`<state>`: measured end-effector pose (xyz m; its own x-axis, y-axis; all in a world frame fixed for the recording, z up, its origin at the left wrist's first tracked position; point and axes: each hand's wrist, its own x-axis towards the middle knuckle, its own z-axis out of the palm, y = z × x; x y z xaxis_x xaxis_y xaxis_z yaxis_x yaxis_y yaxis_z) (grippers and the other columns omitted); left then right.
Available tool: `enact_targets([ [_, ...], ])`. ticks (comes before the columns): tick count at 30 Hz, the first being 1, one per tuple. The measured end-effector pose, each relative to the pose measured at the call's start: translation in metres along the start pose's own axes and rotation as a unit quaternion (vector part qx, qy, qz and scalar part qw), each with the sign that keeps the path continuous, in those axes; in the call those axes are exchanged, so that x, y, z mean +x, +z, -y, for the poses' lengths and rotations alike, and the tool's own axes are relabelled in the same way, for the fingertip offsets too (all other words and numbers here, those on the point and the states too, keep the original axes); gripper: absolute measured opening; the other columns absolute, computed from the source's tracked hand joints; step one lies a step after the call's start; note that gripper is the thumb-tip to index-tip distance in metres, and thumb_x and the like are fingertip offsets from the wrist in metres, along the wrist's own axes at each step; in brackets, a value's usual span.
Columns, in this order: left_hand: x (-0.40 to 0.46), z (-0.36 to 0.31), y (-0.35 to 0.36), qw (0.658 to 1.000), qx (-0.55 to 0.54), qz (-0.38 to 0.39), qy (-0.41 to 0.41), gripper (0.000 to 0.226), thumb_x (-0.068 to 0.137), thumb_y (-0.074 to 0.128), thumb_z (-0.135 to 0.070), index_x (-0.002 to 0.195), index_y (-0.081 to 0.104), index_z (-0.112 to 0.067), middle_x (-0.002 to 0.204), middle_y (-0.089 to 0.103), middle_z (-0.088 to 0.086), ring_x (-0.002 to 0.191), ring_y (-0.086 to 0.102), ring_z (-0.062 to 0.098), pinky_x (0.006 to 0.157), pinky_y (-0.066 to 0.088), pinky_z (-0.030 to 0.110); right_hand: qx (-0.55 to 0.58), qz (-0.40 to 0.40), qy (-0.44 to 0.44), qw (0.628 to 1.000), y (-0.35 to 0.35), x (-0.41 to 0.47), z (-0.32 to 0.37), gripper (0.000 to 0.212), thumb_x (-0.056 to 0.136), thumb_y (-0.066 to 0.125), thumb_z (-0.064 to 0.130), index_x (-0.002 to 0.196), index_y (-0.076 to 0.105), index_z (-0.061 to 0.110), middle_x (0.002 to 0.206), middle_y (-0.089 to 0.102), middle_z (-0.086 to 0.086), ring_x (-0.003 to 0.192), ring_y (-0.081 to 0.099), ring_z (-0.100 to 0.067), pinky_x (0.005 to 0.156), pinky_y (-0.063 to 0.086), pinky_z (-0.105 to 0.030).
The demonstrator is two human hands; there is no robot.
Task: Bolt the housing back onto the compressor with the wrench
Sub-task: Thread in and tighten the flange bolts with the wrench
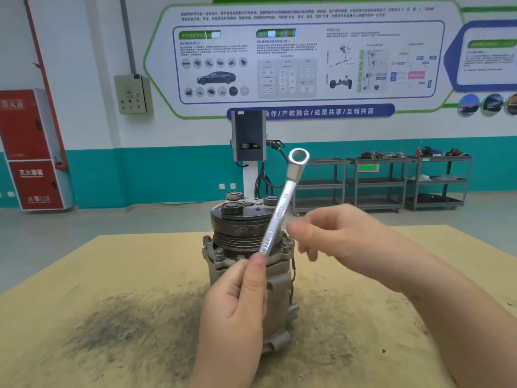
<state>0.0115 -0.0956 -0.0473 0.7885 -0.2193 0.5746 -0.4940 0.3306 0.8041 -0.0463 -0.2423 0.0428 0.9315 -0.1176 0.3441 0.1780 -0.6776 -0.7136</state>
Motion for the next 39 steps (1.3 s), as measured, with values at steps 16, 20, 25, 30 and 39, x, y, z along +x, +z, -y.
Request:
enact_targets([
  [16, -0.002, -0.005, -0.004, 0.984, 0.094, -0.098, 0.114, 0.021, 0.085, 0.050, -0.056, 0.089, 0.065, -0.041, 0.079, 0.064, -0.020, 0.075, 0.062, -0.003, 0.066, 0.043, 0.005, -0.385, -0.147, -0.070, 0.909, -0.028, 0.024, -0.010, 0.056, 0.093, 0.033, 0.053, 0.051, 0.058, 0.027, 0.033, 0.037, 0.005, 0.034, 0.037, -0.006, 0.043, 0.027, -0.021],
  [20, 0.020, 0.009, -0.028, 0.985, 0.141, -0.103, -0.002, 0.073, 0.064, 0.064, -0.077, 0.126, 0.040, -0.046, 0.128, 0.045, -0.028, 0.121, 0.045, -0.003, 0.104, 0.036, 0.022, -0.396, -0.131, 0.032, 0.908, -0.034, 0.056, -0.029, 0.042, 0.093, 0.044, 0.052, 0.063, 0.065, 0.032, 0.045, 0.058, 0.006, 0.049, 0.055, -0.012, 0.048, 0.042, -0.023],
  [25, 0.031, 0.024, -0.047, 0.980, 0.102, 0.072, -0.154, 0.130, 0.053, 0.079, -0.071, 0.152, -0.002, -0.050, 0.156, 0.026, -0.021, 0.141, 0.034, 0.006, 0.120, 0.028, 0.040, -0.433, -0.105, 0.017, 0.895, -0.032, 0.074, -0.040, 0.049, 0.094, 0.046, 0.051, 0.063, 0.068, 0.020, 0.055, 0.066, 0.005, 0.048, 0.056, -0.010, 0.051, 0.050, -0.025],
  [30, 0.038, 0.029, -0.049, 0.980, 0.100, 0.069, -0.156, 0.134, 0.050, 0.079, -0.062, 0.154, -0.003, -0.045, 0.156, 0.029, -0.018, 0.140, 0.038, 0.008, 0.119, 0.032, 0.042, -0.421, -0.010, -0.013, 0.907, -0.033, 0.087, -0.039, 0.074, 0.086, 0.032, 0.072, 0.064, 0.063, 0.008, 0.053, 0.054, -0.005, 0.047, 0.049, -0.017, 0.048, 0.040, -0.027],
  [39, 0.037, 0.033, -0.051, 0.982, 0.116, 0.061, -0.134, 0.130, 0.054, 0.079, -0.058, 0.157, 0.001, -0.041, 0.156, 0.030, -0.021, 0.140, 0.038, 0.006, 0.119, 0.032, 0.040, -0.387, 0.099, 0.012, 0.916, -0.044, 0.071, -0.035, 0.070, 0.067, 0.022, 0.082, 0.058, 0.052, 0.019, 0.051, 0.046, 0.008, 0.048, 0.045, -0.007, 0.055, 0.035, -0.019],
])
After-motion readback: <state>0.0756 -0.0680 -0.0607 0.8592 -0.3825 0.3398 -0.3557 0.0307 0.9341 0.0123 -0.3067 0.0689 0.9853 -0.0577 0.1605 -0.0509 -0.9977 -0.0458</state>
